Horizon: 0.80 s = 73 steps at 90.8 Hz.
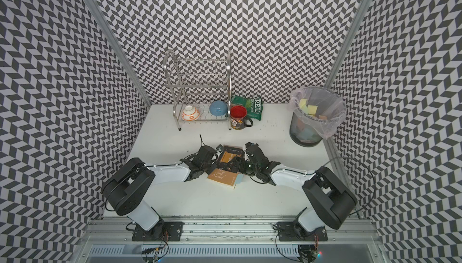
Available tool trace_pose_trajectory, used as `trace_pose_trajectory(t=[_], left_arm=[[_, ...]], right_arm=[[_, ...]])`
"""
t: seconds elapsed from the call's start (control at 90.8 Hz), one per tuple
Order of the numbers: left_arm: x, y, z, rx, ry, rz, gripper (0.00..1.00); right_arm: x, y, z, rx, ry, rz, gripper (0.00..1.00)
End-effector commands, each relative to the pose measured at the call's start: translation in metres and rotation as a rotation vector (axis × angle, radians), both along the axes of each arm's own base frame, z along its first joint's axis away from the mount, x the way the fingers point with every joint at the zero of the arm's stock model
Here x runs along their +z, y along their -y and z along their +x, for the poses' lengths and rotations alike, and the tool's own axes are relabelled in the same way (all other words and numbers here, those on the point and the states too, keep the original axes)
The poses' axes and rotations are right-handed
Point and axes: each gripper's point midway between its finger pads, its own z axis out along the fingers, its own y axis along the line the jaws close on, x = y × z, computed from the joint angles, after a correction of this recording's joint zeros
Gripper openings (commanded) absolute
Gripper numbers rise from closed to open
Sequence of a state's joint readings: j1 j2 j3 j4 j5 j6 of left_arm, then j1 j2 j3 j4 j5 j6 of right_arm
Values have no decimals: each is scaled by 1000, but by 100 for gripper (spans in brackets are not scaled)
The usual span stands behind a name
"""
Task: Peel off the used sticky note
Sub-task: Open the book at the center of the board.
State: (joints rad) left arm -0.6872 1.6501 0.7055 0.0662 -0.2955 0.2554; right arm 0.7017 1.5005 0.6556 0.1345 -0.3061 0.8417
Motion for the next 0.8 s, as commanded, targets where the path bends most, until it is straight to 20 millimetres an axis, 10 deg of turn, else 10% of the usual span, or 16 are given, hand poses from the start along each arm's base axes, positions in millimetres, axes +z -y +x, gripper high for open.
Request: trace_pose_trajectory(t=[0.0, 0.793], left_arm=[[-11, 9, -9, -38, -52, 2, 34], [-10, 9, -9, -35, -50, 0, 34]], right_arm=[[35, -17, 8, 41, 114, 73, 85], [43, -23, 10, 82, 178, -55, 81]])
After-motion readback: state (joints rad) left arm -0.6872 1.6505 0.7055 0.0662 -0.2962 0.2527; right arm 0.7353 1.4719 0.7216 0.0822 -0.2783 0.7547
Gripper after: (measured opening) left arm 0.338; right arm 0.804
